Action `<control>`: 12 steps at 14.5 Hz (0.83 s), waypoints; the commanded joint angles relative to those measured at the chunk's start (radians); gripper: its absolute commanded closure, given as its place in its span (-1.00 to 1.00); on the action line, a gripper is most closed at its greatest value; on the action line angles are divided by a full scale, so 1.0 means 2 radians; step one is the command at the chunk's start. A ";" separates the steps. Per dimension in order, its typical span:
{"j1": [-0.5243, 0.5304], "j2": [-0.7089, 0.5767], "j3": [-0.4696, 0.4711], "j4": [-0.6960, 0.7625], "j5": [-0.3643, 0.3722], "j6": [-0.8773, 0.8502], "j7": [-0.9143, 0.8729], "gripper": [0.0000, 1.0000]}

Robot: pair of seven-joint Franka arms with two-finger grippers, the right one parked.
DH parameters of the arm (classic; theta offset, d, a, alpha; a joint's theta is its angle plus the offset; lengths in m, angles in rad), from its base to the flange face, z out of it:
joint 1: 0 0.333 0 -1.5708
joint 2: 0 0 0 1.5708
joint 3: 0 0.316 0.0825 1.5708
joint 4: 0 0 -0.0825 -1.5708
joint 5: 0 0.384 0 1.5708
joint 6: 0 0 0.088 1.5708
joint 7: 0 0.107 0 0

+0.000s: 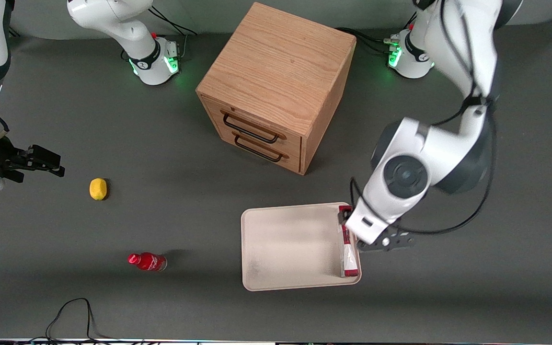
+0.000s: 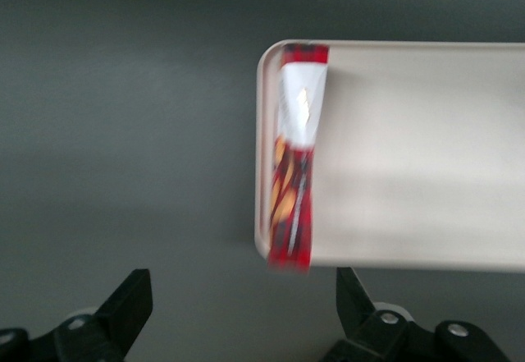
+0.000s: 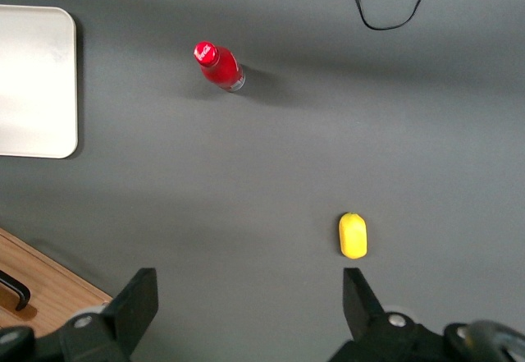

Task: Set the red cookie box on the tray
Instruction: 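Open the left gripper and raise it away from the tray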

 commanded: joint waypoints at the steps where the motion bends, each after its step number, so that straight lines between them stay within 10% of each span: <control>1: 0.018 -0.095 0.002 -0.027 -0.016 -0.080 0.004 -1.00; 12: 0.210 -0.290 -0.002 -0.130 -0.022 -0.159 0.280 -1.00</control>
